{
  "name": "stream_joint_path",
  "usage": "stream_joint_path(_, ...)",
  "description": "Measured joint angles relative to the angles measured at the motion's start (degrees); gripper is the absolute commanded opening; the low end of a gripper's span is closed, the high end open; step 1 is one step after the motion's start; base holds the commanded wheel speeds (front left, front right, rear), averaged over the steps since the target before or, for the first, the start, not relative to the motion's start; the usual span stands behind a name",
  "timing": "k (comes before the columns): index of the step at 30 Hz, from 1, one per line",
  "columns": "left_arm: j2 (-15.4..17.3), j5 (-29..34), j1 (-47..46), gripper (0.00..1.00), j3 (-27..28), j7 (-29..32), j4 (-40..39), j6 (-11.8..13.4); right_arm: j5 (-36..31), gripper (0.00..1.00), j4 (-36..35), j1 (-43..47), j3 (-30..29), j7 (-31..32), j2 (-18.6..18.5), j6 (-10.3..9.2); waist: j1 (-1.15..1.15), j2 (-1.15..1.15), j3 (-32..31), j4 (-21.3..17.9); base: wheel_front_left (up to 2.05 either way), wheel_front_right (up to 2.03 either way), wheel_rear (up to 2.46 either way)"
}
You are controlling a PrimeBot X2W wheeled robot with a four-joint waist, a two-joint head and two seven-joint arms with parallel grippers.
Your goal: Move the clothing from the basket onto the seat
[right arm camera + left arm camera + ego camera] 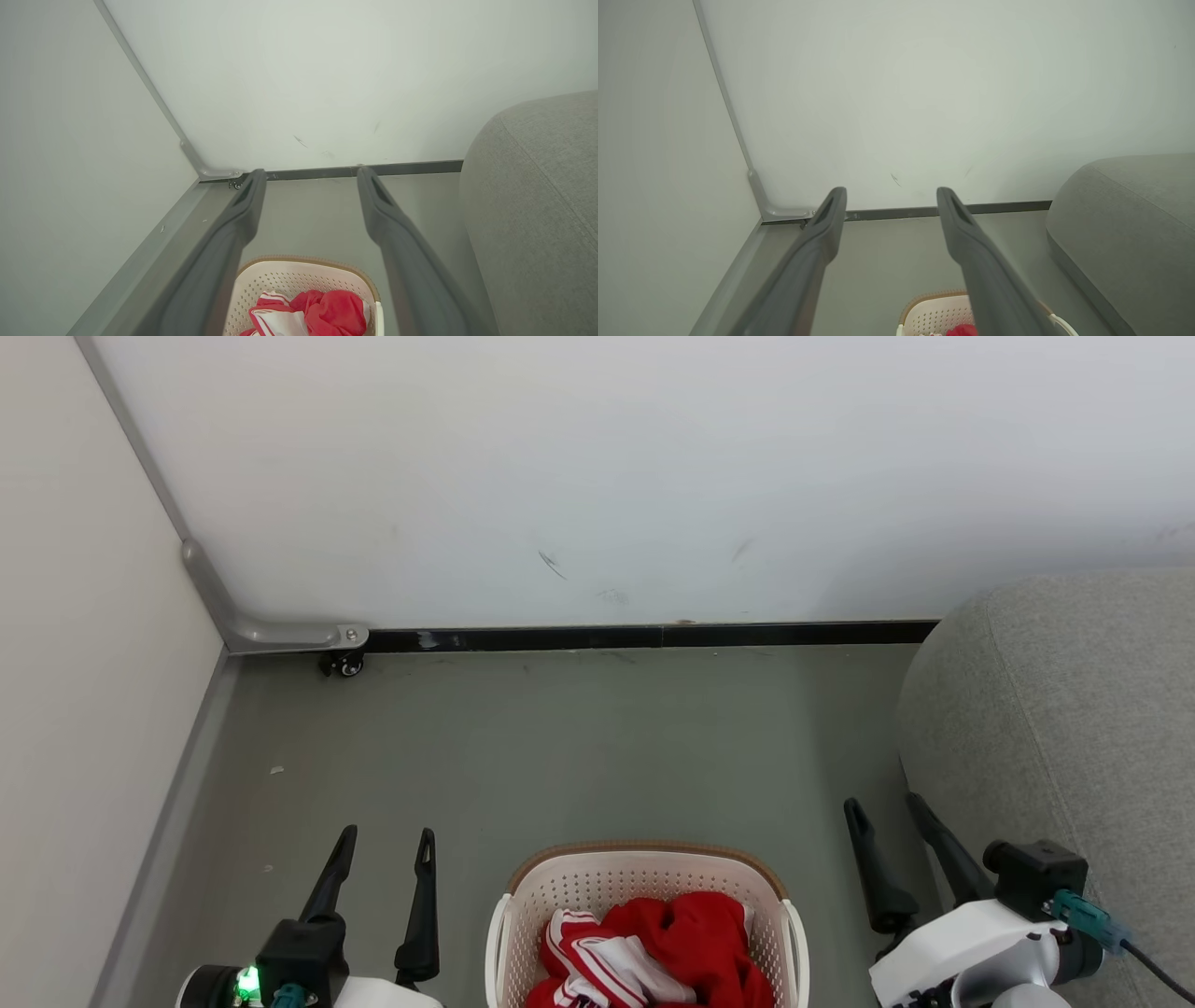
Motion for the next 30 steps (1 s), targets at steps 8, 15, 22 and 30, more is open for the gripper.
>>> stream_joint_path(8, -0.05, -0.04, -0.73, 1.00, -0.01, 0.00, 0.47, 0.21, 0.00, 1.00, 0.01, 0.00, 0.27, 0.64, 0.01, 0.00, 0.00, 0.00, -0.03, -0.05, 0.00, 0.00, 0.00)
stream_joint_path(15, -0.09, -0.05, -0.85, 1.00, 0.00, 0.00, 0.77, 0.40, 0.14, 1.00, 0.01, 0.00, 0.26, 1.10, 0.01, 0.00, -0.01, 0.00, -0.02, -0.13, 0.00, 0.00, 0.00)
stream_joint_path(22, -0.10, -0.05, -0.93, 1.00, -0.01, 0.00, 0.86, 0.40, 0.62, 1.00, 0.01, 0.00, 0.19, 1.27, 0.01, 0.00, -0.01, 0.00, 0.11, -0.19, 0.00, 0.00, 0.00)
stream_joint_path(30, -0.10, -0.05, -0.99, 1.00, -0.01, 0.00, 0.86, 0.43, 0.64, 1.00, -0.09, 0.00, 0.19, 1.26, 0.01, 0.00, -0.01, 0.00, 0.35, -0.29, 0.00, 0.00, 0.00)
